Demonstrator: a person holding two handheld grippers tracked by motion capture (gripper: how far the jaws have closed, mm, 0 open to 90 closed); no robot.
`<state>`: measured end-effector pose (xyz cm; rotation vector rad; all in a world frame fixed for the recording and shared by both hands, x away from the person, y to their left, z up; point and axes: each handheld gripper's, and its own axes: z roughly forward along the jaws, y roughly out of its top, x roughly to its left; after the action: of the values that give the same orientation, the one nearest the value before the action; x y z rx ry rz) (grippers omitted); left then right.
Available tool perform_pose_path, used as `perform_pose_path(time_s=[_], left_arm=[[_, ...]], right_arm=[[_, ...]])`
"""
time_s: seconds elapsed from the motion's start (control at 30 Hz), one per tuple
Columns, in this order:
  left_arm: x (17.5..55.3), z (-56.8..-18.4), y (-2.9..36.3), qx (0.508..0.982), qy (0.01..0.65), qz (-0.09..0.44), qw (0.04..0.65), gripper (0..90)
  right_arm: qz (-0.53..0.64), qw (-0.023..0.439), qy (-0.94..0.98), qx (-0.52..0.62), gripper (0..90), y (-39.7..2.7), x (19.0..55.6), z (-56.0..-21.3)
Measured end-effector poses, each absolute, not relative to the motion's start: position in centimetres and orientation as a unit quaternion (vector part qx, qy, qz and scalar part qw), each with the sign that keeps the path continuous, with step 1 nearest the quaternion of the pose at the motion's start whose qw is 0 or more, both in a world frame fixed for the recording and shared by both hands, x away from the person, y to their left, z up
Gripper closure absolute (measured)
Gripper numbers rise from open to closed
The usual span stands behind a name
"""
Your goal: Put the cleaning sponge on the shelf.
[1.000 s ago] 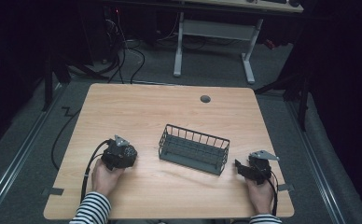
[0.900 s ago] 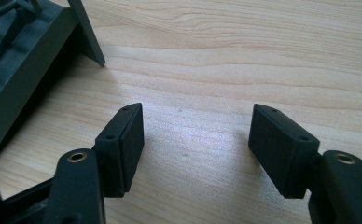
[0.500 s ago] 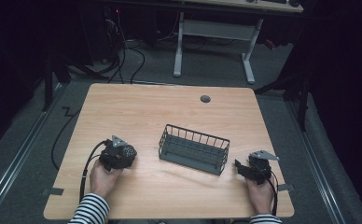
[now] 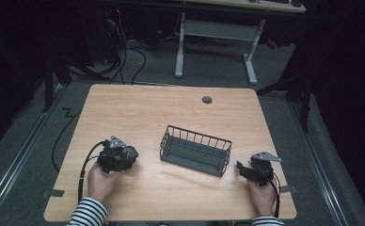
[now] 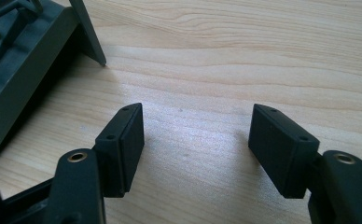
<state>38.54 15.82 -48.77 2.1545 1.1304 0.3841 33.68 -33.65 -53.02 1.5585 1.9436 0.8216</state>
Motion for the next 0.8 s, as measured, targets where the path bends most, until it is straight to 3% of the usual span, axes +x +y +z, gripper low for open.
perform_pose_path(time_s=[0.8], left_arm=[[37.8,-43.9,15.4,0.826,0.397,0.114,0.384,44.4]], right_arm=[[0.303,0.256,0.716,0.574,35.9,-33.7,33.7,-53.0]])
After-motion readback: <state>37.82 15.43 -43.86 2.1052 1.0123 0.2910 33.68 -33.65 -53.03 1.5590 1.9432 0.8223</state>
